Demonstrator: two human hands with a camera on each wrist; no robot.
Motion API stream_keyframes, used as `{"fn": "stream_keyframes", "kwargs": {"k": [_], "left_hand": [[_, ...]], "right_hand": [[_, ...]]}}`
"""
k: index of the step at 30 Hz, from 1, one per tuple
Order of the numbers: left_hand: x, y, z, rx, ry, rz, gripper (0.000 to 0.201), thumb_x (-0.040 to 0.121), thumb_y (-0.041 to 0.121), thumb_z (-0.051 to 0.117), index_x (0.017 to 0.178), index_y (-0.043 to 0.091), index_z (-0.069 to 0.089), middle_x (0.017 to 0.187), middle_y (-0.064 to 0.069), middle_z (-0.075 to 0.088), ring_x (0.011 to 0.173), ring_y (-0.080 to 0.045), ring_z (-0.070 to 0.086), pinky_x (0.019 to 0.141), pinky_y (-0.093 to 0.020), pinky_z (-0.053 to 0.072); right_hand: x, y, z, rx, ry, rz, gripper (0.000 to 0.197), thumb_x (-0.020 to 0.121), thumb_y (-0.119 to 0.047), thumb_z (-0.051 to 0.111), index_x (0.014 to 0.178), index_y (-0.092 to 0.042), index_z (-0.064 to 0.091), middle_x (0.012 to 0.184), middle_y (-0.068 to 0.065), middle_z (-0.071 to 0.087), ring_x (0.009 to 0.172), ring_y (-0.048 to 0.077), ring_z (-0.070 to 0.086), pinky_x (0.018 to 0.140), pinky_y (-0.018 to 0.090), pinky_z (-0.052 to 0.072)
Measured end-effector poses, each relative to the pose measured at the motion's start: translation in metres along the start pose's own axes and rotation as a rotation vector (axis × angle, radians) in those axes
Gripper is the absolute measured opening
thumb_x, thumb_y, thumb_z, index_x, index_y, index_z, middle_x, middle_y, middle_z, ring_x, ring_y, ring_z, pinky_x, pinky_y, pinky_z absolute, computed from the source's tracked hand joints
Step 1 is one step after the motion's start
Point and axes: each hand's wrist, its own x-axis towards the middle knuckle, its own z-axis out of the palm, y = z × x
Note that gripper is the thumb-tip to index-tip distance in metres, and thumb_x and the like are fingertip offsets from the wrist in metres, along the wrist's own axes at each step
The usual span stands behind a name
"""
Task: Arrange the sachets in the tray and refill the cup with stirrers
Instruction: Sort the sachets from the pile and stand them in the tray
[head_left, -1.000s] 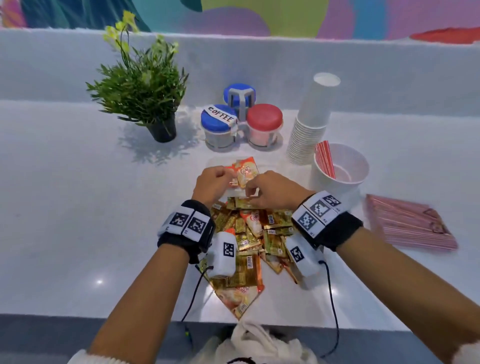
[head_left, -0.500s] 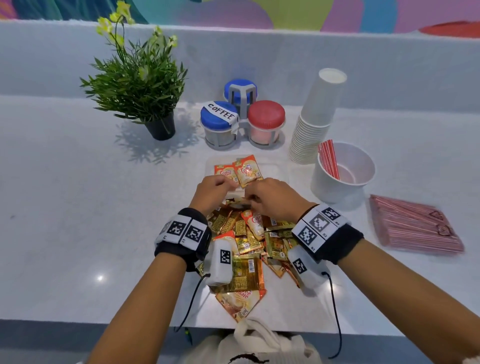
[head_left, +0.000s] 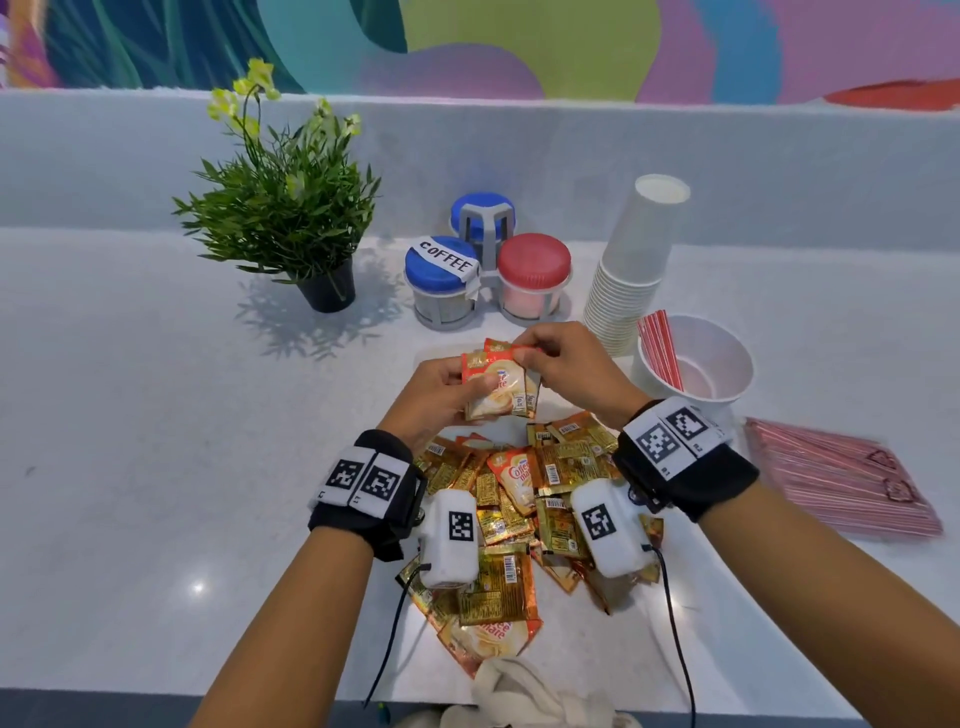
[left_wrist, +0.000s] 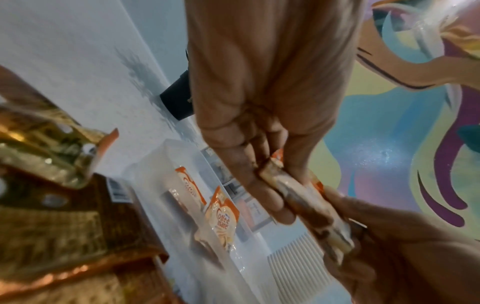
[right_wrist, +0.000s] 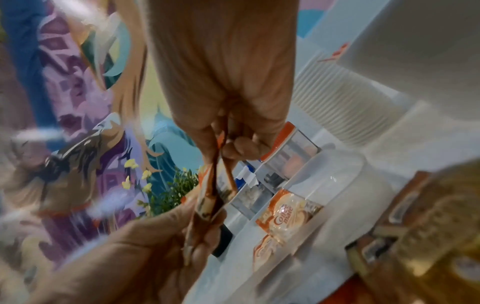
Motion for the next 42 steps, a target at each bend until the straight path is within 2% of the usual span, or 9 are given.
{"fn": "stream_keyframes", "kwargs": {"k": [3, 7, 14, 18, 23, 30, 34, 38, 42], "left_hand": [[0.005, 0.000, 0.000, -0.033, 0.104, 0.015, 0.025, 0.094, 0.009, 0.050, 0.110, -0.005, 0.062, 0.086, -0.007, 0.067, 0.074, -0.013, 0.065, 0.075, -0.028, 0.054], [0.010, 0.002, -0.001, -0.031, 0.144, 0.011, 0.025, 0.095, 0.014, 0.049, 0.104, -0.002, 0.065, 0.082, -0.007, 0.068, 0.069, -0.011, 0.066, 0.069, -0.026, 0.055], [0.023, -0.007, -0.018, 0.032, 0.363, -0.048, 0.027, 0.095, 0.022, 0.049, 0.074, 0.015, 0.064, 0.089, -0.017, 0.067, 0.086, -0.028, 0.064, 0.088, -0.058, 0.050], [0.023, 0.003, -0.006, -0.006, 0.307, -0.079, 0.025, 0.099, 0.023, 0.039, 0.091, 0.016, 0.061, 0.098, -0.011, 0.068, 0.082, -0.024, 0.067, 0.074, -0.042, 0.058], [0.021, 0.012, 0.006, -0.081, 0.146, -0.075, 0.032, 0.102, 0.032, 0.029, 0.110, 0.016, 0.055, 0.101, -0.011, 0.066, 0.082, -0.022, 0.067, 0.059, -0.027, 0.057], [0.033, 0.008, -0.011, -0.099, 0.154, -0.041, 0.030, 0.092, 0.005, 0.052, 0.122, 0.005, 0.052, 0.111, -0.014, 0.063, 0.097, -0.024, 0.063, 0.073, -0.023, 0.055], [0.039, 0.003, -0.030, -0.108, 0.265, -0.064, 0.024, 0.092, 0.005, 0.052, 0.115, 0.001, 0.056, 0.106, -0.013, 0.065, 0.088, -0.020, 0.064, 0.070, -0.020, 0.055], [0.042, -0.001, -0.038, -0.159, 0.278, -0.060, 0.016, 0.095, 0.006, 0.047, 0.110, 0.006, 0.054, 0.095, -0.005, 0.064, 0.082, -0.011, 0.063, 0.067, -0.015, 0.054], [0.045, -0.008, -0.040, -0.169, 0.306, -0.081, 0.014, 0.094, 0.006, 0.047, 0.107, 0.009, 0.054, 0.101, -0.008, 0.064, 0.089, -0.017, 0.063, 0.078, -0.022, 0.053]], "right_hand": [[-0.002, 0.002, -0.002, 0.296, -0.009, 0.118, 0.017, 0.087, -0.010, 0.061, 0.099, 0.003, 0.062, 0.066, 0.002, 0.055, 0.049, 0.003, 0.048, 0.046, 0.014, 0.039], [-0.003, 0.005, -0.002, 0.272, -0.064, 0.177, 0.009, 0.088, -0.008, 0.059, 0.095, -0.003, 0.060, 0.068, 0.002, 0.056, 0.058, 0.010, 0.050, 0.052, 0.019, 0.039], [0.001, 0.015, -0.021, 0.389, 0.156, 0.201, 0.015, 0.092, -0.008, 0.052, 0.104, -0.004, 0.061, 0.077, 0.007, 0.058, 0.057, 0.011, 0.045, 0.051, 0.019, 0.038], [0.004, 0.010, -0.016, 0.311, 0.069, 0.182, 0.010, 0.091, -0.007, 0.055, 0.092, 0.000, 0.062, 0.068, 0.006, 0.054, 0.053, 0.012, 0.043, 0.046, 0.018, 0.036], [0.019, 0.001, 0.001, 0.162, 0.021, 0.156, 0.025, 0.087, -0.007, 0.061, 0.064, -0.012, 0.053, 0.054, 0.003, 0.050, 0.044, 0.012, 0.044, 0.042, 0.019, 0.038], [0.051, -0.010, 0.009, 0.193, 0.033, 0.187, 0.015, 0.091, -0.012, 0.057, 0.088, 0.002, 0.060, 0.058, 0.006, 0.054, 0.042, 0.010, 0.052, 0.044, 0.018, 0.046], [0.065, 0.008, 0.012, -0.223, -0.018, 0.266, 0.026, 0.090, -0.020, 0.057, 0.072, -0.001, 0.055, 0.072, 0.017, 0.060, 0.063, 0.024, 0.058, 0.069, 0.034, 0.053], [0.066, 0.022, 0.028, -0.469, -0.165, 0.347, 0.040, 0.080, -0.027, 0.068, 0.057, -0.014, 0.037, 0.062, 0.003, 0.044, 0.062, 0.021, 0.050, 0.049, 0.026, 0.037], [0.067, 0.030, 0.039, -0.494, -0.158, 0.371, 0.042, 0.077, -0.022, 0.069, 0.058, -0.018, 0.032, 0.072, 0.005, 0.046, 0.077, 0.024, 0.049, 0.055, 0.026, 0.034]]}}
